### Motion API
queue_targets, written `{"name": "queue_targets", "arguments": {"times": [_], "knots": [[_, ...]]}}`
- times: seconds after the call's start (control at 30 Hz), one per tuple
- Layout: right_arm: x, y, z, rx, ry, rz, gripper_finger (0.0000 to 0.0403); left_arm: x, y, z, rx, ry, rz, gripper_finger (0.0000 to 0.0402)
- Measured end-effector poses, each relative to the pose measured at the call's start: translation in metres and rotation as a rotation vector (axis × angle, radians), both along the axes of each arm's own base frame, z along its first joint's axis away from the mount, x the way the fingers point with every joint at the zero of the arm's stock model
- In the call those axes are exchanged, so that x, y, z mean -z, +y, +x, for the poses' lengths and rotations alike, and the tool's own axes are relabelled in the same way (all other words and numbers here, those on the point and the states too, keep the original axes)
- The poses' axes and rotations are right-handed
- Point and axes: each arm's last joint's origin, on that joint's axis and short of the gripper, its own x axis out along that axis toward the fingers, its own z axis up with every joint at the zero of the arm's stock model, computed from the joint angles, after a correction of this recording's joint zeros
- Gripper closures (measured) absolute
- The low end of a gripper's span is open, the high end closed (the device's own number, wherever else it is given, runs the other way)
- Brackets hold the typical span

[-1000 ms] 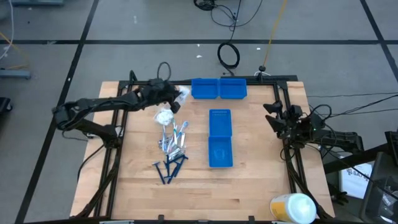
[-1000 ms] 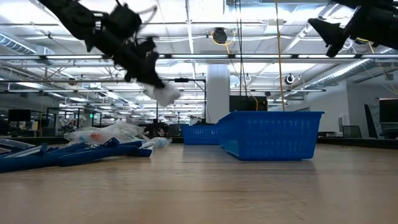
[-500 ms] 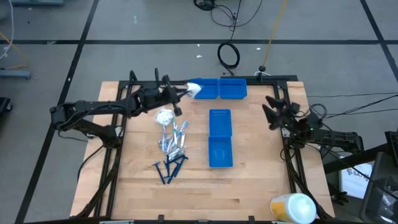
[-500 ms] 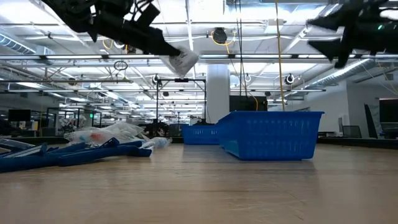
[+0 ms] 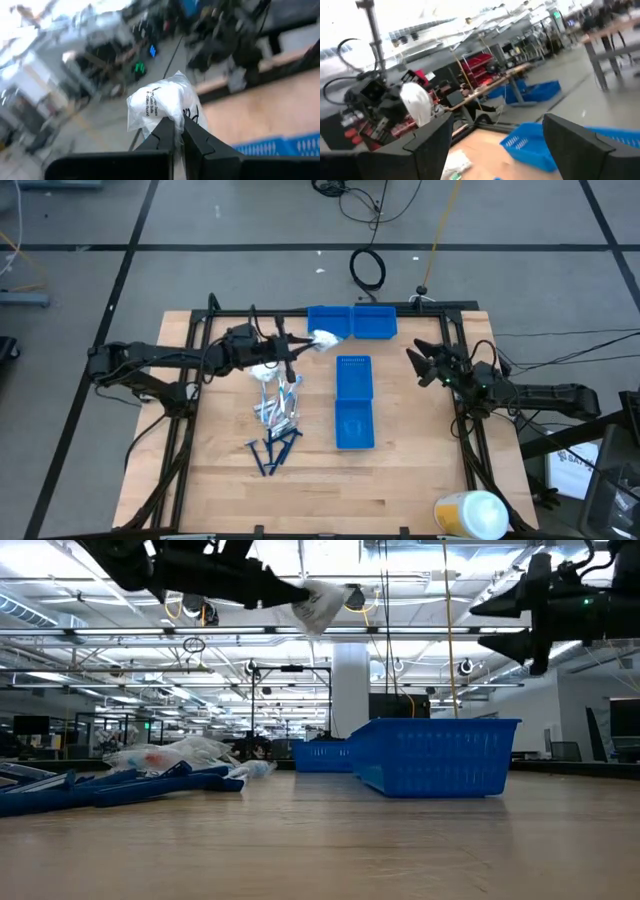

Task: Pick & Place Travel size toiletries
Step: Put the cotton balls in the top right blue bin

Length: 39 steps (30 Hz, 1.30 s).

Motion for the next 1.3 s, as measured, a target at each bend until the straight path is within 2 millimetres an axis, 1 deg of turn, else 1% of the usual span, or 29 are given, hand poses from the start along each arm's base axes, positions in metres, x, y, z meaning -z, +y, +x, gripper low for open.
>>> {"name": "queue_targets", "arguments": {"times": [0.13,0.2,0.23,0.27,0.37,0.47,0.57,0.7,0.8,0.9,1.0,1.13,1.2,1.3], "knots": [[0.004,-0.002,0.014,0.032,0.121,-0.116,0.0110,0.011,0.003,0.018,0.045,-0.099,0.042,0.0397],[0.012,-0.003,0.022,0.015,0.229,-0.146,0.0110,0.016,0.008,0.029,0.039,-0.089,0.045,0.0393],[0.011,-0.004,0.028,0.004,0.273,-0.154,0.0110,0.018,0.010,0.034,0.036,-0.077,0.045,0.0393],[0.006,-0.005,0.035,-0.015,0.283,-0.165,0.0110,0.019,0.013,0.040,0.034,-0.066,0.041,0.0395],[-0.011,-0.009,0.054,0.001,0.260,-0.194,0.0110,0.023,0.018,0.056,0.031,-0.024,0.029,0.0399],[-0.015,-0.014,0.071,-0.037,0.301,-0.253,0.0110,0.024,0.020,0.067,0.032,0.000,0.041,0.0393],[-0.027,-0.018,0.084,-0.118,0.245,-0.296,0.0110,0.021,0.021,0.071,0.032,-0.005,0.050,0.0398],[-0.025,-0.027,0.096,-0.161,0.257,-0.298,0.0109,0.021,0.021,0.070,0.040,-0.008,0.043,0.0393],[-0.034,-0.033,0.105,-0.184,0.216,-0.326,0.0105,0.021,0.021,0.070,0.049,-0.003,0.042,0.0393],[-0.033,-0.040,0.117,-0.218,0.237,-0.317,0.0104,0.022,0.021,0.070,0.051,0.001,0.021,0.0399],[-0.034,-0.044,0.128,-0.234,0.244,-0.315,0.0110,0.022,0.021,0.070,0.051,0.003,0.004,0.0393],[-0.030,-0.046,0.133,-0.236,0.263,-0.309,0.0135,0.023,0.021,0.070,0.051,0.015,0.001,0.0389],[-0.032,-0.046,0.133,-0.235,0.252,-0.315,0.0156,0.023,0.021,0.070,0.050,0.015,-0.002,0.0389],[-0.036,-0.045,0.131,-0.232,0.240,-0.331,0.0199,0.023,0.021,0.070,0.050,0.012,-0.013,0.0397]]}}
